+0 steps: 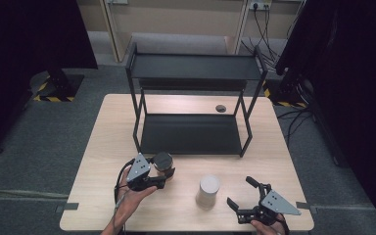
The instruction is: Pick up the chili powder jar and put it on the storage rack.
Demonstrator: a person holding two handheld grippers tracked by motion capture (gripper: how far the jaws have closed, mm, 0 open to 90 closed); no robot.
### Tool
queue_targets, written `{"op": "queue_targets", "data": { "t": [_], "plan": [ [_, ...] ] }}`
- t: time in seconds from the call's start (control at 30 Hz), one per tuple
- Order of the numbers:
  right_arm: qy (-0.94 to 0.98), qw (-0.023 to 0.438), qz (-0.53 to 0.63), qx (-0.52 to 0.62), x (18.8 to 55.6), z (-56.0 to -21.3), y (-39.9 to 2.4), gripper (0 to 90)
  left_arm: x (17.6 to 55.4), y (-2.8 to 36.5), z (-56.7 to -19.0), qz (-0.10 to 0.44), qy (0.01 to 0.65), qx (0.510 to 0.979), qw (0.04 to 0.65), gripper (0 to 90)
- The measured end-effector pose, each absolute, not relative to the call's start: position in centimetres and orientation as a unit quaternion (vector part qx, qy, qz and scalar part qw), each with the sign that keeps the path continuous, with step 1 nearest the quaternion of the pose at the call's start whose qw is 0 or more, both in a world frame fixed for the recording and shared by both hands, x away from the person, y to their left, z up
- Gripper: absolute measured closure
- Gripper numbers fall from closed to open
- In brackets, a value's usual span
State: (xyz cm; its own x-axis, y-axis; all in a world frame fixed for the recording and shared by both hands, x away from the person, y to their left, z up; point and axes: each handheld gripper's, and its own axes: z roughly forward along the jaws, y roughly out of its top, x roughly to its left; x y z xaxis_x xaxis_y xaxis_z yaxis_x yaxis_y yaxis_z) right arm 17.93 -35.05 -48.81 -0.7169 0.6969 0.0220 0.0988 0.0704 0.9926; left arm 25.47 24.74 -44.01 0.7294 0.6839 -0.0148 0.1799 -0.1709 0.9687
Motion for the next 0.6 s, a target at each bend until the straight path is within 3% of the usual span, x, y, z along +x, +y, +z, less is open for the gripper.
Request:
{"op": "queue_targets", "data": {
  "t": [0.6],
  "plan": [
    [0.689,0.242,0.619,0.290,17.9,-48.8,-35.1,0.4,26.0,25.8,-41.5,0.222,0.300,0.722,0.582,31.8]
  ]
}}
